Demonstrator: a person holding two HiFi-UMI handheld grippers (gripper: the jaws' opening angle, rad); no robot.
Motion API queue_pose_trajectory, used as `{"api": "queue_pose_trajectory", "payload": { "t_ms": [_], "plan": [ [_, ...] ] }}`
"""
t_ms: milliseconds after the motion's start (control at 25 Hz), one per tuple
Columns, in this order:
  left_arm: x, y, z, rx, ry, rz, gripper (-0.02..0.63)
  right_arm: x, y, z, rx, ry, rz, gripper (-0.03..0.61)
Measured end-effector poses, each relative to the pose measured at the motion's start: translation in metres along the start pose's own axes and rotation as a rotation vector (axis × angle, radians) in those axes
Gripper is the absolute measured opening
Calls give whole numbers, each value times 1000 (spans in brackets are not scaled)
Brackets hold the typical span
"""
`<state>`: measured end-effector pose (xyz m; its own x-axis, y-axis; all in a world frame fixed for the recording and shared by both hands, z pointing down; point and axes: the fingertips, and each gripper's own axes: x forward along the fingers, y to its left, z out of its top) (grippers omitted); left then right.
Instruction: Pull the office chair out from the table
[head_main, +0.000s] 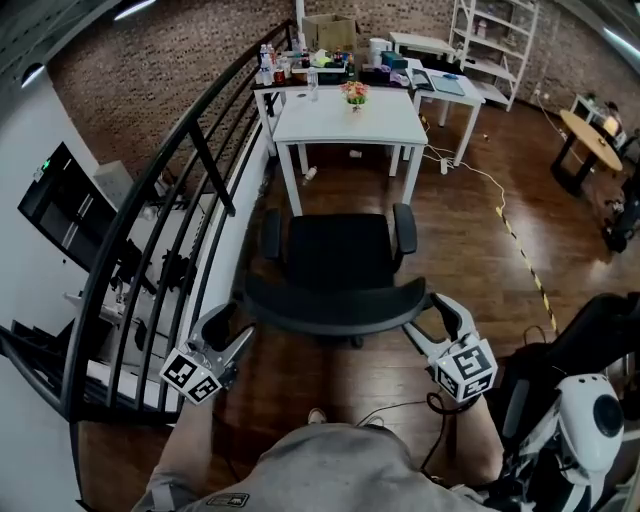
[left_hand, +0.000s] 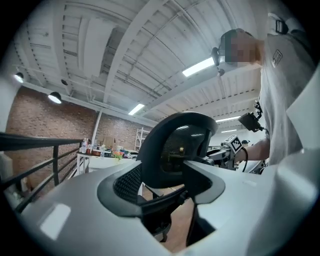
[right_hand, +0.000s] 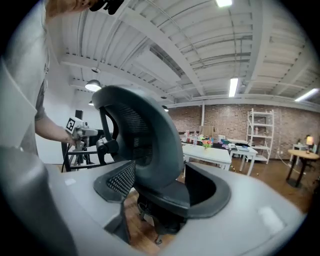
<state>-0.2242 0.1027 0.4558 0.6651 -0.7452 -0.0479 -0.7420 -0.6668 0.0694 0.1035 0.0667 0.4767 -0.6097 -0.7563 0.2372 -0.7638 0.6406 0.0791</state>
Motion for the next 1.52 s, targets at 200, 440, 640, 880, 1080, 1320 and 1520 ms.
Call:
{"api": "queue_pose_trajectory", "payload": {
  "t_ms": [200, 440, 640, 880, 1080, 1320, 1520],
  "plan": [
    [-7, -57, -31, -70, 38, -105, 68, -17, 46, -21, 82, 33, 4, 257],
    [-1, -111, -42, -101, 58, -271, 0, -20, 115, -31, 113, 58, 94, 132],
    [3, -135, -48, -111, 84, -313, 0, -31, 138, -31, 130, 41, 143, 6],
    [2, -175, -47, -126, 81, -308, 0, -55, 168, -42, 82, 49, 273, 6],
    [3, -229, -46, -113, 91, -316, 0, -93, 179, -45, 53, 34, 353, 6],
    [-9, -281, -48, -120, 108, -274, 0, -133, 188, -58, 50, 28, 435, 6],
    [-27, -306, -54, -138, 121, -256, 0, -150, 208, -66, 39, 57, 497, 6]
  ]
}}
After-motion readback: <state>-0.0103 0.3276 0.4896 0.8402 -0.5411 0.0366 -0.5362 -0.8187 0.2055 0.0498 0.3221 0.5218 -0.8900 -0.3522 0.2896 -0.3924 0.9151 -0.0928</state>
